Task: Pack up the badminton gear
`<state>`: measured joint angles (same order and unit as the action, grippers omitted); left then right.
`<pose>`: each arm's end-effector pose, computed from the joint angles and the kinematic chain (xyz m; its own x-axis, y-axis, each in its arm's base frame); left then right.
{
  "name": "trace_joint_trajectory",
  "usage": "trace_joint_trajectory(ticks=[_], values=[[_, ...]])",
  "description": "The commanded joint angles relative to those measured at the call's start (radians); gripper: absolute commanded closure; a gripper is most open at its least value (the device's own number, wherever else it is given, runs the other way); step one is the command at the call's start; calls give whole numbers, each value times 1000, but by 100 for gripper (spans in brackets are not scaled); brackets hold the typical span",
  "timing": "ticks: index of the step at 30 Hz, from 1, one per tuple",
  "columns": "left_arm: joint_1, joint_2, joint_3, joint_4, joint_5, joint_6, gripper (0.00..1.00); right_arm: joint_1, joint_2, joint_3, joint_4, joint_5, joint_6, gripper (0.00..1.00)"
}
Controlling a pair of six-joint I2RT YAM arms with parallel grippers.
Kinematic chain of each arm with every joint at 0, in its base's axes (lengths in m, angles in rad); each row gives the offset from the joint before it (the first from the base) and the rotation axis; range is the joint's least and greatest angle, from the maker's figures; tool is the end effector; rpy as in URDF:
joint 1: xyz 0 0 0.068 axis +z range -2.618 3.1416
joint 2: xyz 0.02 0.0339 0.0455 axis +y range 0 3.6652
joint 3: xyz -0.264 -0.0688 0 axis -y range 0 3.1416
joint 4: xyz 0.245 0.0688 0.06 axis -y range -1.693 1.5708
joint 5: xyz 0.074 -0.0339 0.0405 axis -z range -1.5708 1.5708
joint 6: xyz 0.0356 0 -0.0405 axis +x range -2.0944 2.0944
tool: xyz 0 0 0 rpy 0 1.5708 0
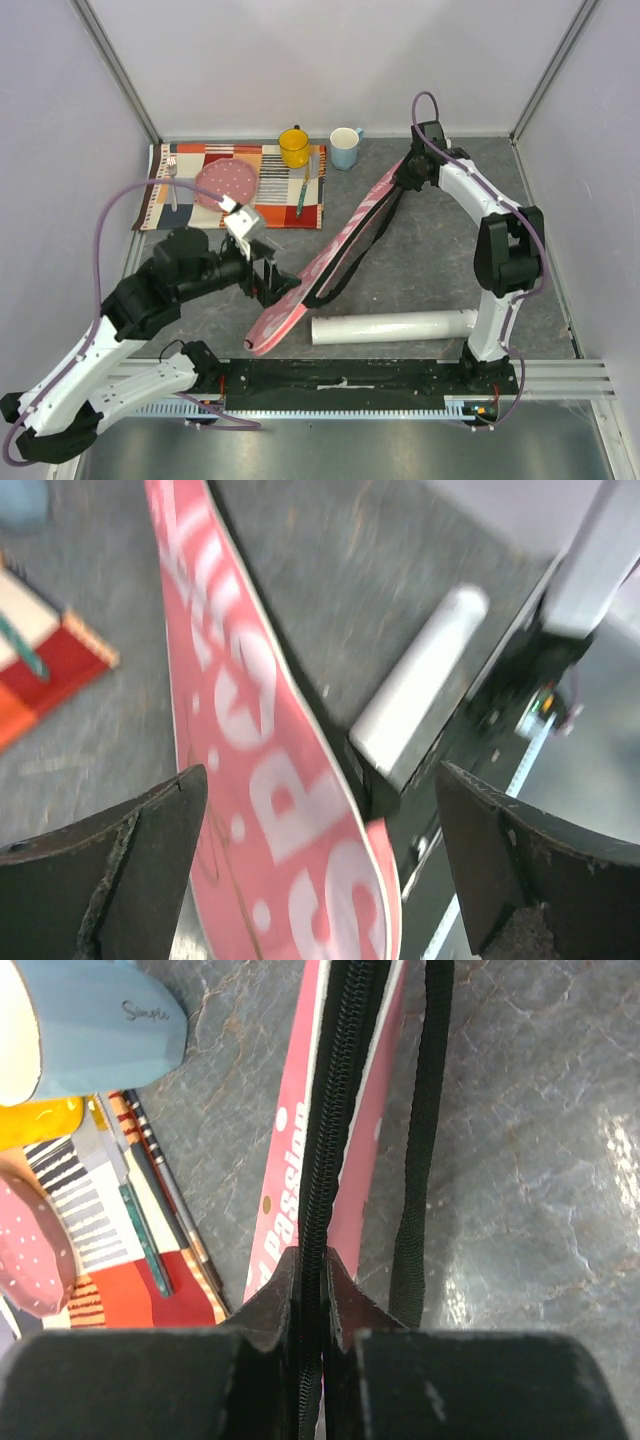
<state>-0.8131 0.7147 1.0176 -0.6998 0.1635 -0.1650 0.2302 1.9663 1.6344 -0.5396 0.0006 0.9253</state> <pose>0.0901 -0.1036 0.3747 -0.3967 0.1835 -0.8994 0.7651 0.6074 -0.2136 0.4317 0.1012 0.2501 -0.6302 0.6727 -0.3876 0.4582 0.7253 0.5139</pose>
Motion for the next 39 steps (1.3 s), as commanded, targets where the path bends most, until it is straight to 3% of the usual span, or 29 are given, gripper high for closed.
trace_joint_trajectory(ticks=[1, 7, 14, 15, 18, 21, 22, 25, 28, 31, 34, 36, 39], values=[[0, 219, 218, 137, 62, -62, 2, 34, -177, -82, 41, 9, 111, 100], [-14, 697, 390, 273, 35, 148, 8, 83, -348, -292, 151, 18, 340, 100], [-75, 959, 526, 283, -142, 358, 5, 123, -498, -364, 171, 110, 472, 100], [-78, 970, 521, 290, -227, 396, 6, 123, -529, -373, 173, 121, 480, 100], [-78, 988, 504, 310, -306, 442, 13, 121, -550, -372, 171, 118, 480, 100], [-84, 971, 474, 355, -346, 447, 41, 123, -560, -389, 182, 104, 466, 100], [-86, 967, 466, 365, -366, 444, 65, 123, -561, -392, 190, 110, 452, 96], [-84, 939, 429, 395, -384, 466, 90, 101, -554, -380, 242, 76, 307, 65], [-86, 916, 412, 387, -403, 495, 95, 22, -515, -286, 253, -68, -4, 14], [-84, 882, 394, 388, -360, 509, 98, -127, -515, -268, 275, -249, -209, 2], [-84, 847, 394, 362, -280, 504, 98, -259, -506, -252, 286, -489, -385, 3], [-83, 832, 394, 341, -250, 493, 98, -325, -512, -272, 306, -563, -411, 5], [-81, 804, 392, 312, -205, 463, 98, -391, -549, -364, 470, -698, -392, 6]])
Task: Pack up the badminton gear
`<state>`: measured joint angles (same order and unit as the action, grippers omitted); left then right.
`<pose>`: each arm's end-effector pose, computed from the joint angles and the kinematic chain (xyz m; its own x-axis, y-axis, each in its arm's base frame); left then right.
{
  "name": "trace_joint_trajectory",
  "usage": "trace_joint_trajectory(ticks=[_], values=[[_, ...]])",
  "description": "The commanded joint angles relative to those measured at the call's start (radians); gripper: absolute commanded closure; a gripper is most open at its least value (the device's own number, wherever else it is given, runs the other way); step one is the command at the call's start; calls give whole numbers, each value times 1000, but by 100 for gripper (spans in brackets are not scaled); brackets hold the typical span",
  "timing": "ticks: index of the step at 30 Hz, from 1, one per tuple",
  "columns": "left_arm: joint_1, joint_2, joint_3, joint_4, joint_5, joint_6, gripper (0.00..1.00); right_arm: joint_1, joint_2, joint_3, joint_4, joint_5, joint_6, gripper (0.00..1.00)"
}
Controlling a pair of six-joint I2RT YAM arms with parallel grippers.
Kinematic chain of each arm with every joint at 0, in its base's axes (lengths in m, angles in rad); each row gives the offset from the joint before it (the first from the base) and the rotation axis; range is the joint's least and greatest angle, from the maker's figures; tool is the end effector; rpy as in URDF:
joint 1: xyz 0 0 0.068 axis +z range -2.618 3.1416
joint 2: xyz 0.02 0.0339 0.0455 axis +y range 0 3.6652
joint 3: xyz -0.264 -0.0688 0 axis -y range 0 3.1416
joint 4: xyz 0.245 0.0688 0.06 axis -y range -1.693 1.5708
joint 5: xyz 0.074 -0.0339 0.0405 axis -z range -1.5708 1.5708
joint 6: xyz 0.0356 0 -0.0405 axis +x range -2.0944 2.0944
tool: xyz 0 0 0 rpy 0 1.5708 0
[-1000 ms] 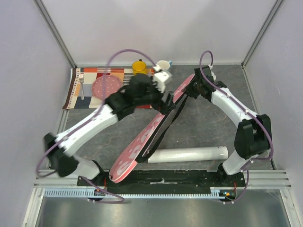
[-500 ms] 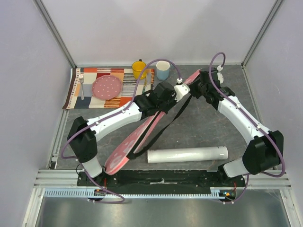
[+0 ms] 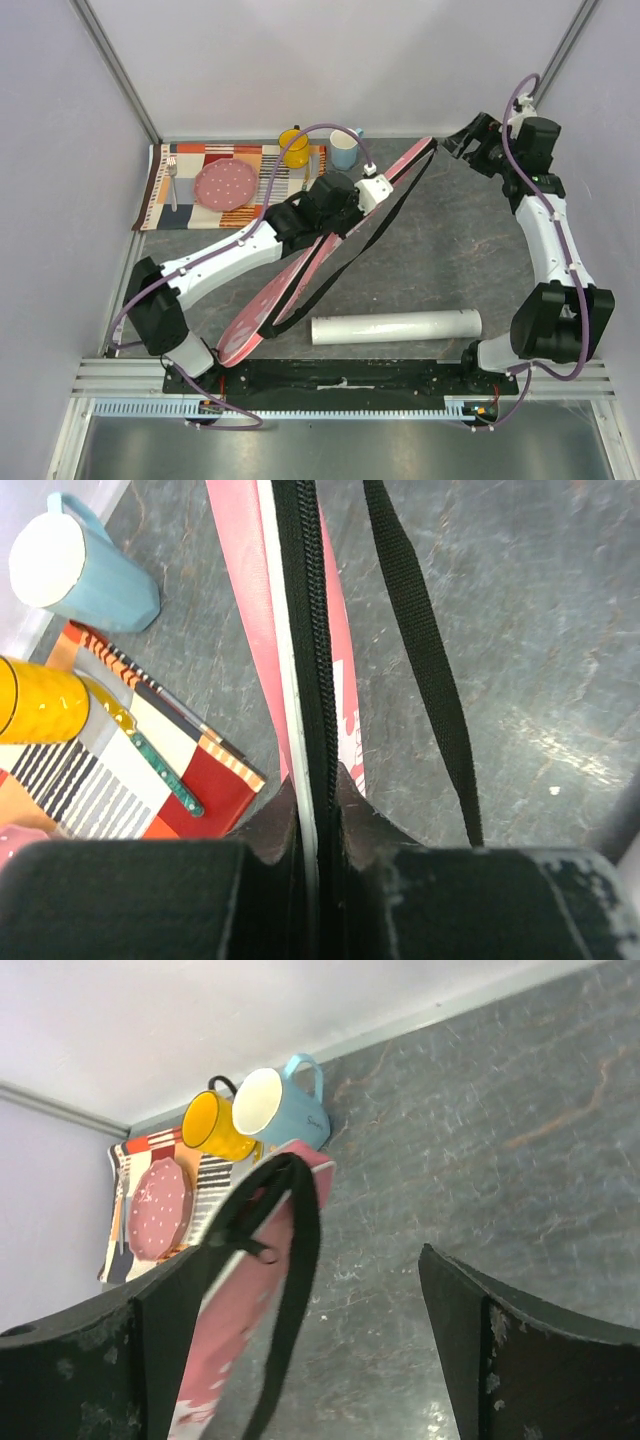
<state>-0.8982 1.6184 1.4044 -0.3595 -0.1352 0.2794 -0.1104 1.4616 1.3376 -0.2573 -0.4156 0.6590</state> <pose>0.2383 -0.2915 0.3245 -0.1306 0.6026 -0.7873 0.7704 0.5615 0.3020 0.3402 -0.0232 0.3655 -0.4588 0.6145 -0.6418 0.0117 0.7264 0.6871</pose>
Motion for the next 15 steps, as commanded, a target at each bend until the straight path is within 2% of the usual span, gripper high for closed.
trace_joint_trajectory(ticks=[1, 3, 4, 7, 9, 10, 12, 15], values=[[8, -116, 5, -33, 129, -6, 98, -72, -55, -104, 339, -320, -95, 7], [25, -136, -7, -36, 167, -25, 98, -89, -66, -182, 444, -365, -6, 11], [30, -143, -12, -41, 192, -32, 98, -95, -60, -193, 501, -423, 14, 23], [42, -173, -25, -45, 219, -34, 98, -98, -27, -201, 565, -517, 56, 34], [47, -183, -33, -44, 230, -31, 98, -103, -64, -245, 624, -511, 106, 34], [48, -184, -38, -41, 235, -28, 98, -104, -88, -267, 660, -496, 116, 27], [50, -183, -39, -39, 235, -28, 98, -109, -168, -291, 618, -411, 75, 18], [51, -192, -41, -39, 240, -26, 98, -110, -257, -310, 582, -358, 54, 17]])
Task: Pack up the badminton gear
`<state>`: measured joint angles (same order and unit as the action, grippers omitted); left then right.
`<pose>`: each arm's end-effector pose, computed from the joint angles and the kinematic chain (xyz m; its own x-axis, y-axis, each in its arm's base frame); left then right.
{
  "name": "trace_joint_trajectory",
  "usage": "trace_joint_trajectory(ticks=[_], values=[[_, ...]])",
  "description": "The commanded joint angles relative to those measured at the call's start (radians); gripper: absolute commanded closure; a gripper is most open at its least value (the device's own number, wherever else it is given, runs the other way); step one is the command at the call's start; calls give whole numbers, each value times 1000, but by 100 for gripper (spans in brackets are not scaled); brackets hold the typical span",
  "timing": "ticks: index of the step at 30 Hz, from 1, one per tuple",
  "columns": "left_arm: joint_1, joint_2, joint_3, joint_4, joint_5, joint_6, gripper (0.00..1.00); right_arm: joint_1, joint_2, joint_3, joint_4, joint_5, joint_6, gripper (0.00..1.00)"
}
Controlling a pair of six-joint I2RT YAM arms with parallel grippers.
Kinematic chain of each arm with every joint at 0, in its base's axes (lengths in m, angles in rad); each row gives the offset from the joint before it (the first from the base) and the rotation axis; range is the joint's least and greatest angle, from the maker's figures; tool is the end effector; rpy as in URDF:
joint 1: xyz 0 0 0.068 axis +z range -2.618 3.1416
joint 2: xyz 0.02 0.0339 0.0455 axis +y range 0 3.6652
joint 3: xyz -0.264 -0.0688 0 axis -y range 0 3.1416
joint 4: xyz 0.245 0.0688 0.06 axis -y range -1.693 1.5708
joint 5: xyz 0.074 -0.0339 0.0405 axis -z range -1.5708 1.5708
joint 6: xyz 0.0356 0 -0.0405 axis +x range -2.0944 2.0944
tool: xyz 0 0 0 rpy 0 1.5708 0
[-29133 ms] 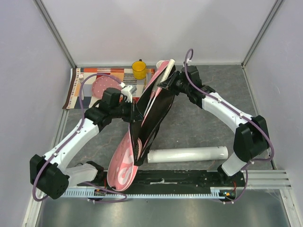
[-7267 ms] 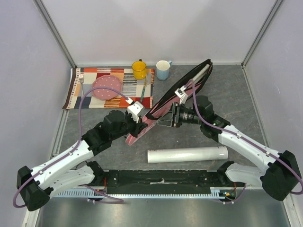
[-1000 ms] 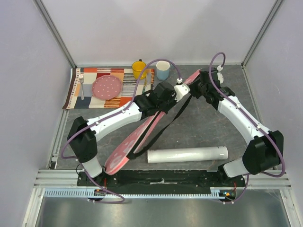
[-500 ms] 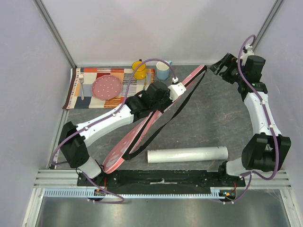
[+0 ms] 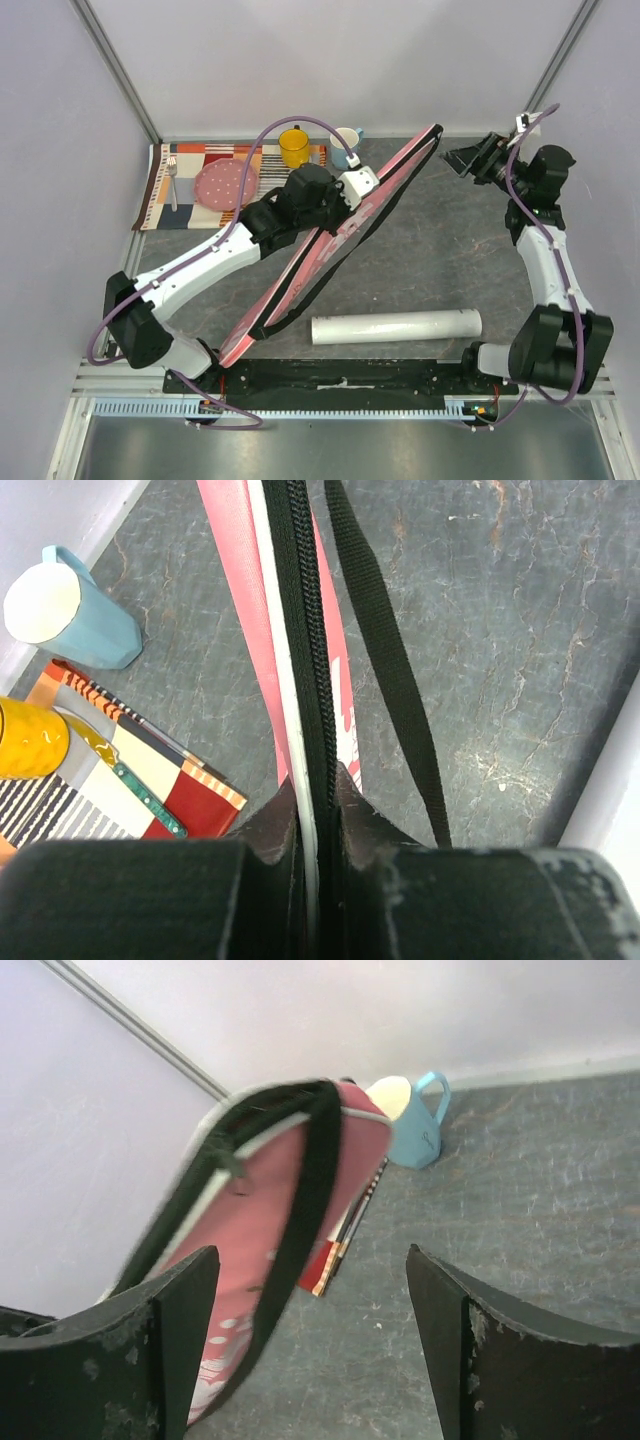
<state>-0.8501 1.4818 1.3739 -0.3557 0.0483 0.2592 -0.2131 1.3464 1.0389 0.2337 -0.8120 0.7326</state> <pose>0.2261 -0.2600 0.3607 -0.0856 0.4854 -0.8701 0.8286 0.5196 0.2084 0.3096 -0.0406 0.3466 -0.4293 0.5637 -0.7056 -0.3695 0.6033 0.7068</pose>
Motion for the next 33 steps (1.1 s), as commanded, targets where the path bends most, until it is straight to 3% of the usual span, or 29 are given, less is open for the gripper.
trace_joint_trajectory(ticks=[1, 7, 11, 14, 23, 25, 33], values=[[5, -57, -12, -43, 56, -3, 98, -8, -151, -4, 92, 36, -6, 17], [8, -64, -16, -42, 65, -1, 98, -2, -57, 61, 248, -102, 177, 35], [9, -61, -15, -42, 79, -5, 98, 17, 8, 111, 161, -111, 142, 39], [8, -60, -13, -42, 84, -6, 98, 26, 25, 116, 144, -104, 130, 48], [9, -60, -13, -43, 90, -8, 98, 54, 51, 116, 164, -95, 145, 51], [8, -60, -13, -43, 90, -8, 98, 60, 53, 116, 162, -92, 145, 58], [8, -64, -13, -45, 96, -5, 98, 64, 62, 139, 144, -81, 128, 66]])
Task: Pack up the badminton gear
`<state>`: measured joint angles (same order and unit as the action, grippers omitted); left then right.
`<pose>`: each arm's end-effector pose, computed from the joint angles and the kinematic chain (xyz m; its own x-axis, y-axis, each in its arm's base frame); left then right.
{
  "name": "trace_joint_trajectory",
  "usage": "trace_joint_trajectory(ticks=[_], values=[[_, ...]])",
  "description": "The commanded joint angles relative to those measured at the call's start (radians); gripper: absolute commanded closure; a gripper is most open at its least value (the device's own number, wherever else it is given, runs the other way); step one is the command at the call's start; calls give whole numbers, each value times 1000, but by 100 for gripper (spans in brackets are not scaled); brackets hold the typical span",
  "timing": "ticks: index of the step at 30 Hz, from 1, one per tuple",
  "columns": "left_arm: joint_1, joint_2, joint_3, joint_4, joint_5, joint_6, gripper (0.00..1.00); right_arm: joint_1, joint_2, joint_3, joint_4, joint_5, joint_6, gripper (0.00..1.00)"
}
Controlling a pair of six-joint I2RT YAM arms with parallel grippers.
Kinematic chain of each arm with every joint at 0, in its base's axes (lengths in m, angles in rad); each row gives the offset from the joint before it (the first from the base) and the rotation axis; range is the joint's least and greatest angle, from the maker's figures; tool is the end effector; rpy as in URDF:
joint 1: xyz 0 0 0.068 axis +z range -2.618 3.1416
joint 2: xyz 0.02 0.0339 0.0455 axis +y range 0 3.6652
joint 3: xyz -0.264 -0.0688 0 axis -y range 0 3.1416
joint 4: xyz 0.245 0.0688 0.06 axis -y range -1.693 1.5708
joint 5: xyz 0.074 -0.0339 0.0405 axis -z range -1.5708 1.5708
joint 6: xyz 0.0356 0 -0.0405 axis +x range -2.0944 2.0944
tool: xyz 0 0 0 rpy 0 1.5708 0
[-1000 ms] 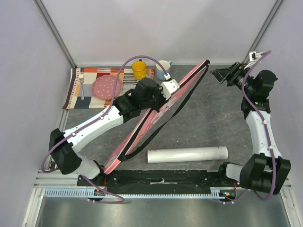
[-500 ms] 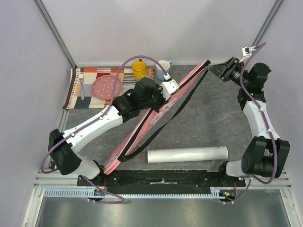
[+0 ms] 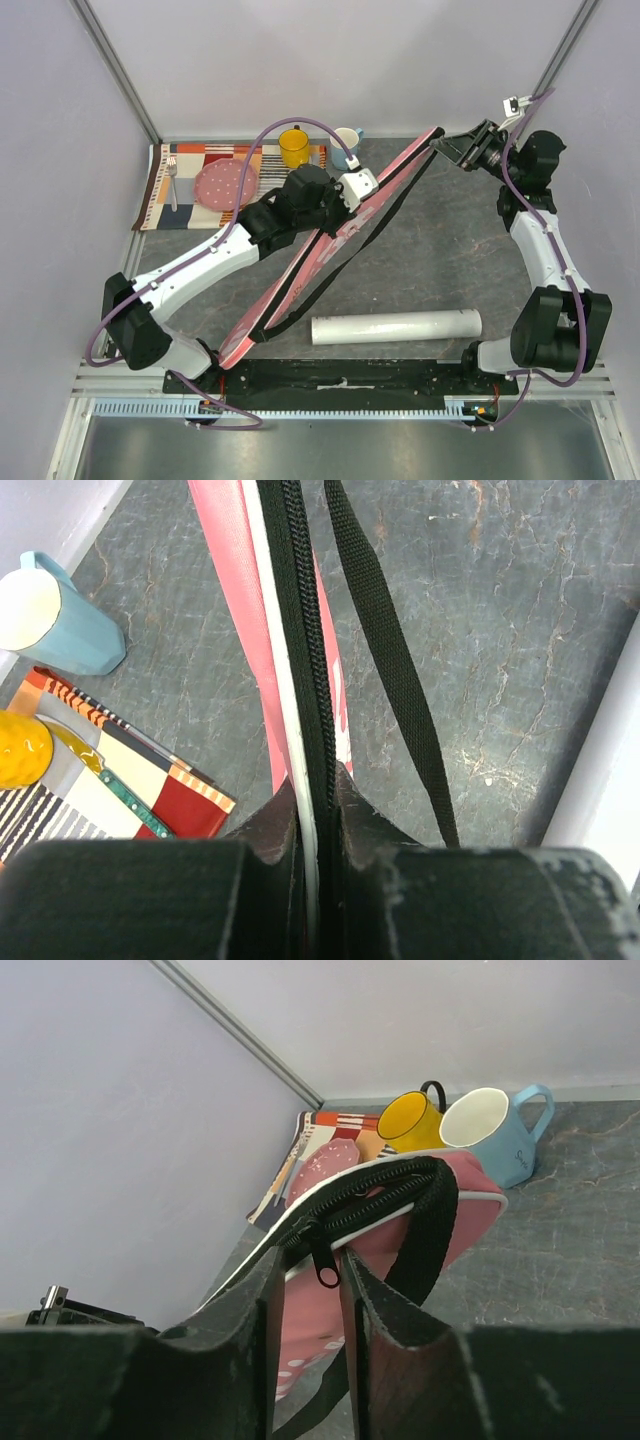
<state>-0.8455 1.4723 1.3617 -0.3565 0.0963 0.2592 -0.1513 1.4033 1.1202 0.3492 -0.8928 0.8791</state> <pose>0.2242 -0.2581 0.3595 -0.0832 0.4785 -0.8741 0.8516 0.4898 0.1870 0.3246 -0.0214 0.3693 -0.4772 0.5614 -0.6761 -0.4800 0.4779 0.7357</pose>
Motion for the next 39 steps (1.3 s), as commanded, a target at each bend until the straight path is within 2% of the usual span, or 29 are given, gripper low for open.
trace_joint_trajectory(ticks=[1, 5, 6, 8, 11, 12, 20, 28, 34, 35, 39], values=[[5, -55, -3, -45, 45, -5, 98, 4, 5, 64, 21, 2, -34, 67], [3, -55, -7, -58, 36, 9, 98, 4, 2, 115, -117, 32, -147, 78], [3, -56, -9, -64, 31, 17, 98, 4, 5, 140, -184, 38, -175, 87], [5, -63, -13, -70, 23, 29, 98, 4, 13, 167, -242, 61, -233, 100], [3, -81, -36, -73, 16, 81, 98, 4, 25, 223, -358, 129, -308, 100], [3, -87, -44, -73, 4, 112, 98, 4, 29, 255, -448, 149, -368, 100], [3, -156, -127, -53, 49, 219, 98, 2, -3, 294, -530, 327, -448, 100], [5, -265, -253, 36, 163, 261, 98, -5, 82, 343, -625, 315, -451, 100], [6, -290, -268, 53, 203, 262, 98, -5, 117, 339, -661, 311, -598, 100], [8, -287, -265, 54, 203, 259, 98, -2, 126, 343, -658, 245, -603, 100], [10, -264, -242, 50, 171, 261, 98, 6, 141, 349, -647, 193, -524, 100]])
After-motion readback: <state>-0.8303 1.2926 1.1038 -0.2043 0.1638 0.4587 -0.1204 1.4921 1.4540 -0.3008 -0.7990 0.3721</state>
